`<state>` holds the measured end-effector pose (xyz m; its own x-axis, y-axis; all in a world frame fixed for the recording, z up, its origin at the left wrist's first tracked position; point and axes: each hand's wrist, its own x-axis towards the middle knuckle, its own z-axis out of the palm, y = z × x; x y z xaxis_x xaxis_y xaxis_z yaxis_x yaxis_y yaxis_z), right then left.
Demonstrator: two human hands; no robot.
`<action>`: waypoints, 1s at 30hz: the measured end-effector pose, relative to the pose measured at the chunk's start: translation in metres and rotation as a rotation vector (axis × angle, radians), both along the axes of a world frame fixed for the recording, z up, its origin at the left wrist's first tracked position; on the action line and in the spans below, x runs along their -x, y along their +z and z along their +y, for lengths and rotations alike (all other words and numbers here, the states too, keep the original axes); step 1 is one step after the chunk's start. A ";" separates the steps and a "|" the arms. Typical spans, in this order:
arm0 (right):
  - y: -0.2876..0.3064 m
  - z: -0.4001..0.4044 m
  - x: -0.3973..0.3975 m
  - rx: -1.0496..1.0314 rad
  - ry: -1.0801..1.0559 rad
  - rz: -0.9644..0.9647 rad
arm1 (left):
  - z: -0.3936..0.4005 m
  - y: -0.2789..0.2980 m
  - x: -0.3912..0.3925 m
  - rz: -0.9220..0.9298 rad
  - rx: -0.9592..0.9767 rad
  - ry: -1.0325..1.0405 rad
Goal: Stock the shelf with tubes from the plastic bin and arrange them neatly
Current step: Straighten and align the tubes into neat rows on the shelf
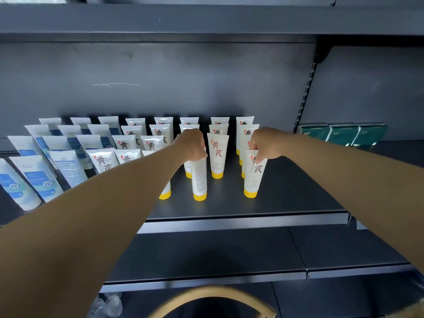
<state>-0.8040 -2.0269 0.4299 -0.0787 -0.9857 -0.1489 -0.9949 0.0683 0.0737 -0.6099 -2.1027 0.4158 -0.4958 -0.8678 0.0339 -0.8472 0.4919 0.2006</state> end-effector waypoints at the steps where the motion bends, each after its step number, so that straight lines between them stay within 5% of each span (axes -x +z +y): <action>1: 0.000 0.000 0.000 0.006 -0.003 -0.001 | 0.000 -0.001 0.002 0.022 -0.017 0.013; 13: -0.006 0.001 -0.001 0.033 -0.004 0.037 | 0.009 0.015 -0.014 0.152 -0.128 -0.205; 30: -0.006 0.002 -0.001 0.042 0.009 0.069 | 0.002 0.013 -0.025 -0.047 -0.121 -0.277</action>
